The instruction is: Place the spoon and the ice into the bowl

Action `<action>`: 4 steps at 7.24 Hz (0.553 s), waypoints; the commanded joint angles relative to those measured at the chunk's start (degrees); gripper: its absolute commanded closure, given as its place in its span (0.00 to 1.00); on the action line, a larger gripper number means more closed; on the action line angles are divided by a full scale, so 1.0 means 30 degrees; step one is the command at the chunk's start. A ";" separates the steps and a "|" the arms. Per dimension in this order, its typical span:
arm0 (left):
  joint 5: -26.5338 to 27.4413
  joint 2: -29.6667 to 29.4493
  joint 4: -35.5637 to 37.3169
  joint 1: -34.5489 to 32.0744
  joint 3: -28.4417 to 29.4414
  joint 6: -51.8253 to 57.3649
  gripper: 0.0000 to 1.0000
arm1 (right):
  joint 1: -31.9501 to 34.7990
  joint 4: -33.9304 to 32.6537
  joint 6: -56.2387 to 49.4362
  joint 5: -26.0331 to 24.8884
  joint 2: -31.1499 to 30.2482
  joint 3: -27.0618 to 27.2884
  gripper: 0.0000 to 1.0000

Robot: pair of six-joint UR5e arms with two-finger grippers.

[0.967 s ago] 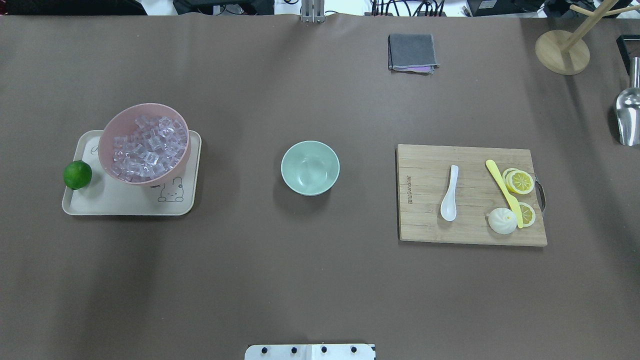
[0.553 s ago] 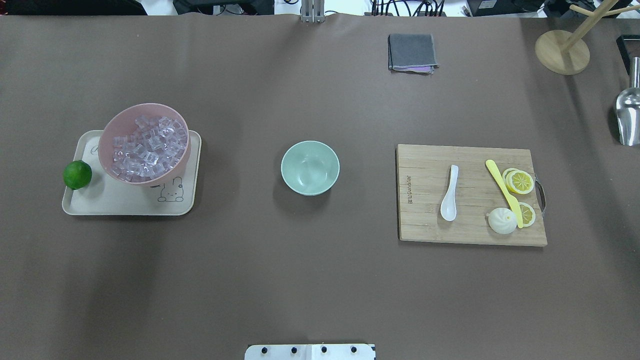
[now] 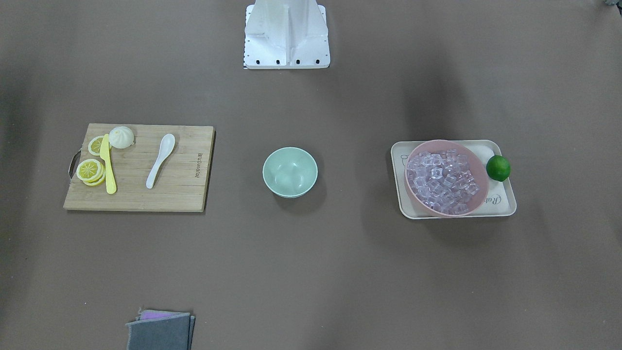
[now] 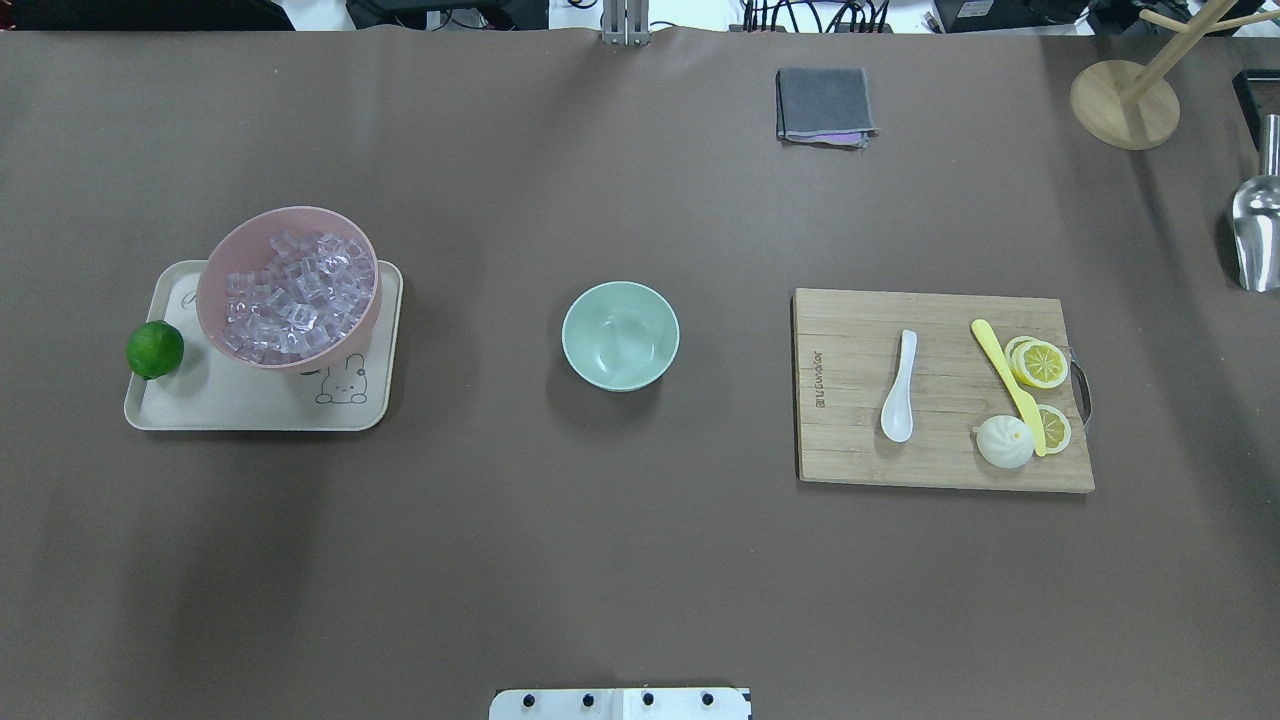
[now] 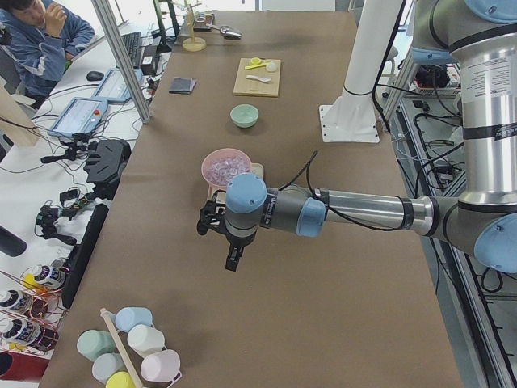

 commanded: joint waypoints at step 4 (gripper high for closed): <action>-0.0115 0.0067 -0.0412 -0.0055 -0.0307 -0.0562 0.01 | -0.0120 0.0073 0.0121 0.0093 -0.0074 -0.0014 0.00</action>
